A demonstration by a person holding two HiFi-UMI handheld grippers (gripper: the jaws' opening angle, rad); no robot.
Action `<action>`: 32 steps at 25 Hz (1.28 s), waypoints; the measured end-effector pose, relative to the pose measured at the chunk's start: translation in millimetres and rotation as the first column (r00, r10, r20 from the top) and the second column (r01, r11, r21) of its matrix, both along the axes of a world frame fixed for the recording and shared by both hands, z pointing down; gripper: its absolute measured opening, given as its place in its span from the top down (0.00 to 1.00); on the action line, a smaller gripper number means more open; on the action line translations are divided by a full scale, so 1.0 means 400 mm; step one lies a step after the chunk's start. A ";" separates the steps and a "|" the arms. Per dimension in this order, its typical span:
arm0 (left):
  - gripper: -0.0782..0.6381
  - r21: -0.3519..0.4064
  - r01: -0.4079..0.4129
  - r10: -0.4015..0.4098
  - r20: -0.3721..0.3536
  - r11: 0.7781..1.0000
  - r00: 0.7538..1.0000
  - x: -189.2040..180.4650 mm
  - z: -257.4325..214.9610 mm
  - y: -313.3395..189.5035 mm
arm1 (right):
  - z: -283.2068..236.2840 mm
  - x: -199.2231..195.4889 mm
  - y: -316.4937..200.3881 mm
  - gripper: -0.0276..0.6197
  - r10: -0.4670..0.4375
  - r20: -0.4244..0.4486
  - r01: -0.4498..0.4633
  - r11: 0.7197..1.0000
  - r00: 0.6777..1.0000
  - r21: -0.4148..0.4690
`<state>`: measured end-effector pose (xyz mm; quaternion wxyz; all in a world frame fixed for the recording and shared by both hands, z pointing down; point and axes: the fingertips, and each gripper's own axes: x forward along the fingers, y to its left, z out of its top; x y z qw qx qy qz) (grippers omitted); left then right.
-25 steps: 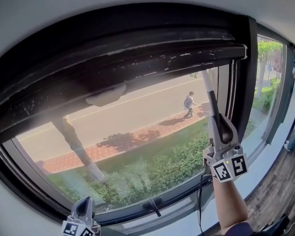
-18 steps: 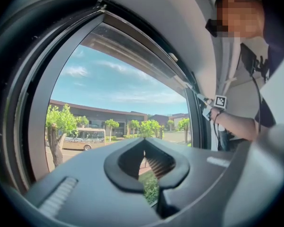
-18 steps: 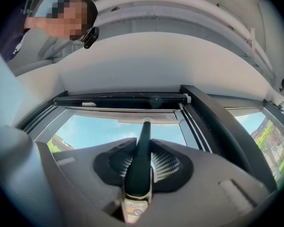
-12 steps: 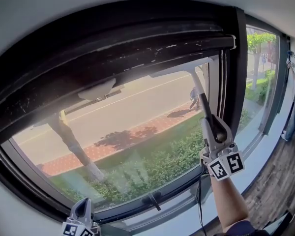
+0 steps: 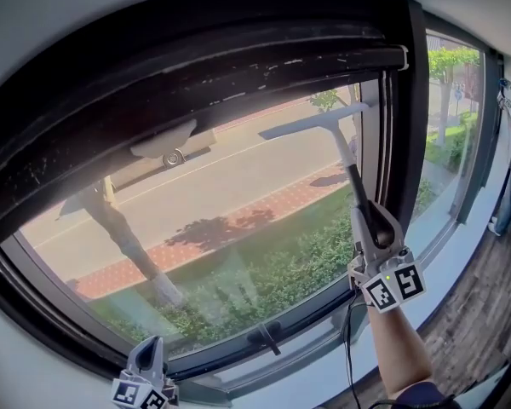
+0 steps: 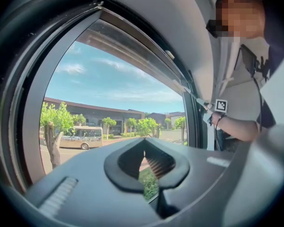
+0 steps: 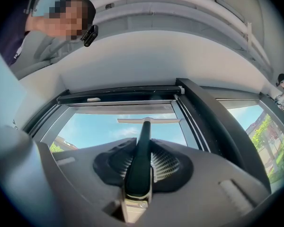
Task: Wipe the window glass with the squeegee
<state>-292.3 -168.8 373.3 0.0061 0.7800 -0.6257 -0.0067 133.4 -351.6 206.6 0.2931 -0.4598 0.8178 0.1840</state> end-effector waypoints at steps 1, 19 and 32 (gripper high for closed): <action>0.88 0.001 -0.003 0.003 0.000 1.000 1.000 0.002 -0.001 -0.001 | 0.008 0.000 0.002 0.80 0.000 -0.001 0.000 1.000 1.000 -0.006; 0.88 -0.005 -0.059 0.059 -0.006 0.998 0.998 0.050 0.011 -0.003 | 0.204 0.005 0.019 0.80 -0.003 -0.024 -0.002 0.985 1.000 -0.175; 0.88 -0.016 -0.095 0.095 -0.003 0.995 0.995 0.090 0.028 -0.012 | 0.360 0.021 0.020 0.80 -0.006 -0.093 -0.021 0.957 0.996 -0.290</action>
